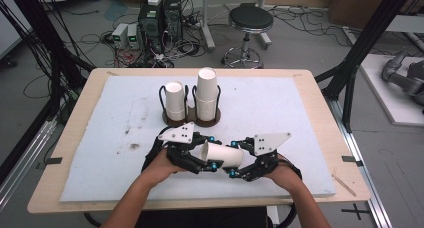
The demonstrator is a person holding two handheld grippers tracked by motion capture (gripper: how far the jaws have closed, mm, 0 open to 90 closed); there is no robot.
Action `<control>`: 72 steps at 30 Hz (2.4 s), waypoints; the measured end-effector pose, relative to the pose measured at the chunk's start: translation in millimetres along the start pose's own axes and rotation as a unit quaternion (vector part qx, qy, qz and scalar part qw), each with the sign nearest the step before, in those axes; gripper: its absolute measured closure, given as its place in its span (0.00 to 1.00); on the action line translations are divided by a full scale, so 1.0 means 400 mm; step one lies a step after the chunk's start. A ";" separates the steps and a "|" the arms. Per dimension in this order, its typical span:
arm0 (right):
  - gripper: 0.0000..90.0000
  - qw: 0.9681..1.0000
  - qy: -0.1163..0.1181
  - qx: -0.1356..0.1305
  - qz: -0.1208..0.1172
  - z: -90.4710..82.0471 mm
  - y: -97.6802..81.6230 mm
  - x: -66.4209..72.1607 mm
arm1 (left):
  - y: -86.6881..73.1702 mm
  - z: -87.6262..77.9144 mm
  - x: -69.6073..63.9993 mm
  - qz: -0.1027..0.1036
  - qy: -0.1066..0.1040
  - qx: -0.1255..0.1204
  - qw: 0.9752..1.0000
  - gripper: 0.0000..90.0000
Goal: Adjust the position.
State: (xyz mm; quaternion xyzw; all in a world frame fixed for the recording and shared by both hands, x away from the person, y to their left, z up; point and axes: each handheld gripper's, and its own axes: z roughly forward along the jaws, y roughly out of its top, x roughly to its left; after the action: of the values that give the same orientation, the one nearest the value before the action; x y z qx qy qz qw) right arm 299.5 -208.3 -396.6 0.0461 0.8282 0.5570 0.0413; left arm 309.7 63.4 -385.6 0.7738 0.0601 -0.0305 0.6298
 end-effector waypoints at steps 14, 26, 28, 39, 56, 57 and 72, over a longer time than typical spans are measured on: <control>0.24 0.999 -0.007 -0.039 0.032 -0.002 -0.001 -0.011 | -0.008 -0.020 0.013 -0.020 -0.013 -0.072 0.997 0.41; 0.44 0.998 0.021 -0.050 0.010 -0.018 0.005 -0.011 | -0.015 -0.010 0.008 -0.028 -0.016 -0.062 0.998 0.40; 0.45 0.999 0.018 -0.044 0.010 -0.020 0.004 -0.013 | -0.012 -0.005 0.004 -0.021 0.009 -0.029 0.999 0.31; 0.45 1.000 0.012 -0.005 0.010 -0.010 -0.004 -0.019 | 0.014 -0.028 0.000 0.010 0.036 0.013 0.999 0.26; 0.38 0.999 0.028 -0.005 0.025 -0.010 -0.004 -0.016 | -0.009 -0.022 0.008 0.006 -0.012 0.003 1.000 0.42; 0.37 0.999 0.026 -0.011 0.027 -0.010 -0.004 -0.017 | -0.012 -0.022 0.009 0.005 -0.012 -0.003 1.000 0.42; 0.37 0.997 0.028 -0.056 0.050 -0.024 0.000 -0.020 | -0.033 -0.034 0.012 -0.014 -0.020 -0.076 0.997 0.42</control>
State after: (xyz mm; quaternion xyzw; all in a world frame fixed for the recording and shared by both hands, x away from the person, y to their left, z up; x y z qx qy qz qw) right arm 306.2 -218.3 -393.0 0.0700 0.7934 0.6047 -0.0072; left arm 312.3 79.5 -396.1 0.7222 0.0600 -0.0503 0.6872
